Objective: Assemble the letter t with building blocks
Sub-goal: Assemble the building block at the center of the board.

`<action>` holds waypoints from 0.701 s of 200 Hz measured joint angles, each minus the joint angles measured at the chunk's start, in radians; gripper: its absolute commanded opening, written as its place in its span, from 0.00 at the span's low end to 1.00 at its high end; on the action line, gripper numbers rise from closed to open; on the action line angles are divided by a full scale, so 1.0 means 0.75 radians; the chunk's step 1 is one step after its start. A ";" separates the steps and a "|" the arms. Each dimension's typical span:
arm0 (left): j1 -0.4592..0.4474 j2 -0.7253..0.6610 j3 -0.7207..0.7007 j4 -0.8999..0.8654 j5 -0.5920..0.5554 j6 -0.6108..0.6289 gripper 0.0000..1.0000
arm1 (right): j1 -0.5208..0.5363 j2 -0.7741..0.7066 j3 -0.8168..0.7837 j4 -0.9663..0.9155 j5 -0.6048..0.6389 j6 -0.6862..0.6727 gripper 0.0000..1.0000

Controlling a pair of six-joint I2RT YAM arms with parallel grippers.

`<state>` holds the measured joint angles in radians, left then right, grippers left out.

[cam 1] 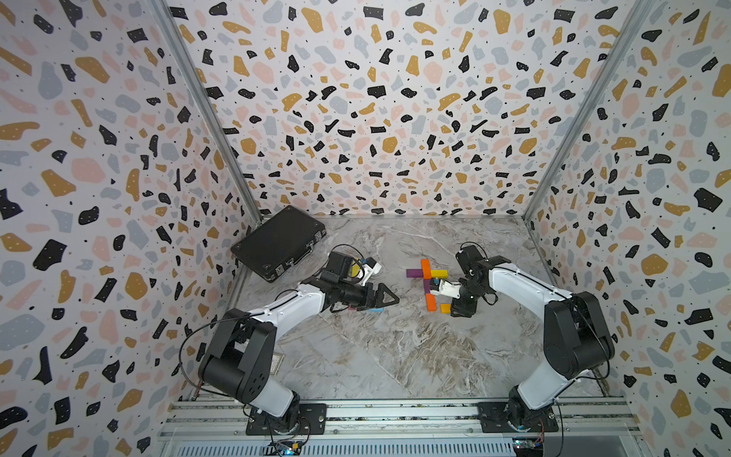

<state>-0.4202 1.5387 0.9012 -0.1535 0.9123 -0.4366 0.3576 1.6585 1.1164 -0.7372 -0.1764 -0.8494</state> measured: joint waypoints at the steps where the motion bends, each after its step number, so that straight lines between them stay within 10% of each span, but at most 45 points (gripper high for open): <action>1: 0.001 0.001 0.000 0.001 0.000 0.000 1.00 | 0.001 -0.001 -0.004 0.007 0.004 -0.001 0.59; 140: 0.009 0.021 0.001 0.002 0.019 -0.001 1.00 | 0.021 0.019 -0.126 0.287 0.180 -0.013 0.56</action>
<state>-0.4133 1.5547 0.9020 -0.1520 0.9264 -0.4370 0.3733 1.6730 1.0218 -0.5217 -0.0414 -0.8589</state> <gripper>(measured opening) 0.995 0.569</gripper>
